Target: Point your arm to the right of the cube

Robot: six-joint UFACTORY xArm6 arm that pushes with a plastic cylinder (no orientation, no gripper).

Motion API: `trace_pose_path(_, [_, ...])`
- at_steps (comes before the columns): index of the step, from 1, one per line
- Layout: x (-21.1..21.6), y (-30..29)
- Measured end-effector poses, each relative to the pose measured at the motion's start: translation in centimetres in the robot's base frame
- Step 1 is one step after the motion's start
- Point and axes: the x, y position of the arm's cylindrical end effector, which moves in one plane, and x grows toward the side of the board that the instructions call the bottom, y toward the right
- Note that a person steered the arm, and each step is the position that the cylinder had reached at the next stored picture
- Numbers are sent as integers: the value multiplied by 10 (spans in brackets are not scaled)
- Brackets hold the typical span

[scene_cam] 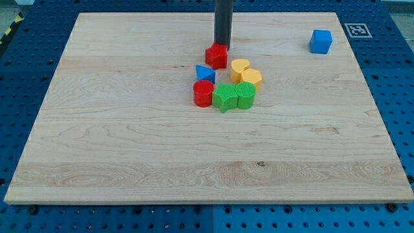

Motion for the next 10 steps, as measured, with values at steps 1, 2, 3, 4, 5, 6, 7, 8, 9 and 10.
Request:
trace_pose_path(1, [23, -12])
trace_pose_path(2, [16, -15])
trace_pose_path(3, [-21, -16])
trace_pose_path(4, [-68, -7])
trace_pose_path(5, [-96, 51])
trace_pose_path(6, [-115, 122])
trace_pose_path(7, [-116, 193])
trace_pose_path(8, [-114, 230])
trace_pose_path(9, [-114, 233])
trace_pose_path(10, [-114, 233])
